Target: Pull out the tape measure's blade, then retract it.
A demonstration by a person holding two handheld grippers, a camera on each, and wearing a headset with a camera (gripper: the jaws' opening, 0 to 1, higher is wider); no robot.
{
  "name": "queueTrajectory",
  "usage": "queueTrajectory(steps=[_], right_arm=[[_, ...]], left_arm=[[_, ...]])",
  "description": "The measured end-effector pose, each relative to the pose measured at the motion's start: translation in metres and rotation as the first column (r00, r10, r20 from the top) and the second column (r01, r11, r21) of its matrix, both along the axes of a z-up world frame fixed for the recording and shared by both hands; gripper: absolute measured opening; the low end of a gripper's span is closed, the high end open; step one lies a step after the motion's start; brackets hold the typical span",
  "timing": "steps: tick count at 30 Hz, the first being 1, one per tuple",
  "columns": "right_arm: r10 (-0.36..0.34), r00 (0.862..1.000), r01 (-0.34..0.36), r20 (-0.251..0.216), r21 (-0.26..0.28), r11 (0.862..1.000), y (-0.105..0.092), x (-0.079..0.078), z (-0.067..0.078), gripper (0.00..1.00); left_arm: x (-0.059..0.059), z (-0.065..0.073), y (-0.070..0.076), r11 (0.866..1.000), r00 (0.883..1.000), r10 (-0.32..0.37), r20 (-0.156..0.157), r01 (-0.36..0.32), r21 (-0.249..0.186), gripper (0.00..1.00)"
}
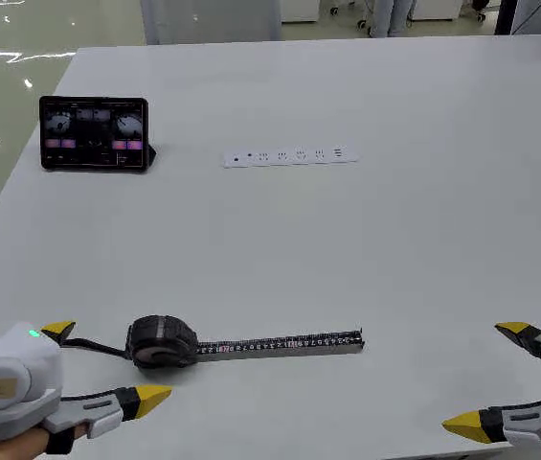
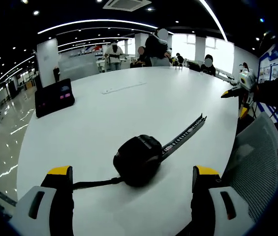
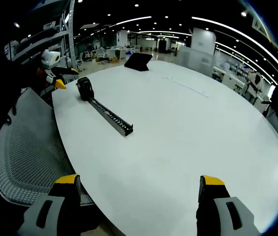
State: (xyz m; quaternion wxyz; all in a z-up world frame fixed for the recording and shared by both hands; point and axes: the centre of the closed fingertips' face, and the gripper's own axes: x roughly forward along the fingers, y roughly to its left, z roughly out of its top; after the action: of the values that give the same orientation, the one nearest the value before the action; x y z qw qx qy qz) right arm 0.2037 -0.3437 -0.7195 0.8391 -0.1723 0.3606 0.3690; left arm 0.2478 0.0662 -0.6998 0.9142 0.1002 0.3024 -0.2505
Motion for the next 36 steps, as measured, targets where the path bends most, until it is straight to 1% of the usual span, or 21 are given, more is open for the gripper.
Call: queueTrajectory(steps=[2,3,4,5,6,7,9,11,12,14,16,20,21,22,23,24,27,32,33,36], right_arm=[[0.011,1.0,-0.011,0.0,-0.005,1.0,0.003,0.002,0.001,0.99],[0.017,1.0,-0.017,0.003,-0.012,1.0,0.003,0.004,0.0,0.99],[0.012,1.0,-0.011,0.011,-0.019,1.0,0.003,0.006,0.001,0.99],[0.014,1.0,-0.013,0.011,-0.024,1.0,0.004,0.007,0.001,0.99],[0.02,1.0,-0.02,0.003,-0.023,1.0,0.007,0.006,0.003,0.99],[0.022,1.0,-0.022,0.004,-0.022,1.0,0.01,0.006,0.004,0.99],[0.038,0.999,-0.038,0.009,-0.02,0.999,0.015,0.007,0.008,0.99],[0.056,0.998,-0.056,0.004,-0.027,0.998,0.018,0.008,0.008,0.99],[0.065,0.998,-0.065,0.002,-0.032,0.997,0.018,0.01,0.007,0.99],[0.08,0.997,-0.08,-0.009,-0.043,0.996,0.018,0.014,0.006,0.99],[0.092,0.996,-0.093,-0.015,-0.04,0.995,0.021,0.017,0.009,0.99],[0.118,0.993,-0.119,-0.009,-0.045,0.992,0.026,0.025,0.01,0.99],[0.142,0.99,-0.143,-0.011,-0.051,0.988,0.027,0.026,0.009,0.99],[0.165,0.986,-0.165,0.002,-0.051,0.985,0.029,0.027,0.01,0.99],[0.178,0.984,-0.177,0.011,-0.043,0.983,0.031,0.029,0.011,0.99],[0.18,0.984,-0.18,0.009,-0.039,0.983,0.032,0.029,0.011,0.99],[0.185,0.983,-0.186,-0.017,-0.045,0.982,0.034,0.031,0.01,0.99],[0.218,0.975,-0.22,-0.033,-0.064,0.973,0.036,0.036,0.009,0.99],[0.237,0.971,-0.239,-0.034,-0.071,0.969,0.037,0.038,0.008,0.99],[0.259,0.965,-0.261,-0.04,-0.09,0.961,0.04,0.042,0.005,0.99]], left_arm=[[0.002,0.001,-0.002,1.0,1.0,0.025,0.006,-0.025,-0.002,0.99],[0.002,0.002,-0.006,1.0,1.0,0.021,0.002,-0.021,-0.011,0.99],[-0.001,0.003,-0.013,0.999,1.0,0.015,-0.021,-0.016,-0.048,0.99],[-0.002,0.004,-0.019,0.997,1.0,0.011,-0.027,-0.013,-0.081,0.99],[0.0,0.008,-0.023,0.995,1.0,0.007,-0.002,-0.008,-0.099,0.99],[0.0,0.008,-0.023,0.996,1.0,0.009,-0.001,-0.009,-0.087,0.99],[0.002,0.008,-0.027,0.996,1.0,0.016,0.001,-0.016,-0.088,0.99],[0.004,0.009,-0.03,0.995,1.0,0.014,0.01,-0.013,-0.096,0.99],[0.006,0.009,-0.031,0.995,1.0,0.019,0.013,-0.018,-0.093,0.99],[0.008,0.008,-0.031,0.996,1.0,0.03,0.008,-0.029,-0.089,0.99],[0.01,0.007,-0.031,0.994,0.998,0.055,0.001,-0.055,-0.094,0.99],[0.013,0.007,-0.036,0.995,0.999,0.051,0.013,-0.05,-0.089,0.99],[0.015,0.007,-0.038,0.995,0.998,0.053,0.013,-0.052,-0.089,0.99],[0.017,0.007,-0.039,0.992,0.997,0.074,0.018,-0.071,-0.1,0.99],[0.018,0.008,-0.04,0.991,0.997,0.08,0.018,-0.077,-0.108,0.99],[0.018,0.008,-0.042,0.991,0.997,0.074,0.018,-0.072,-0.111,0.99],[0.019,0.003,-0.046,0.994,0.998,0.062,0.018,-0.06,-0.093,0.99],[0.019,0.001,-0.054,0.993,0.997,0.07,0.018,-0.068,-0.095,0.99],[0.02,0.001,-0.054,0.994,0.997,0.074,0.024,-0.072,-0.084,0.99],[0.021,-0.002,-0.053,0.995,0.996,0.086,0.033,-0.084,-0.061,0.99]])
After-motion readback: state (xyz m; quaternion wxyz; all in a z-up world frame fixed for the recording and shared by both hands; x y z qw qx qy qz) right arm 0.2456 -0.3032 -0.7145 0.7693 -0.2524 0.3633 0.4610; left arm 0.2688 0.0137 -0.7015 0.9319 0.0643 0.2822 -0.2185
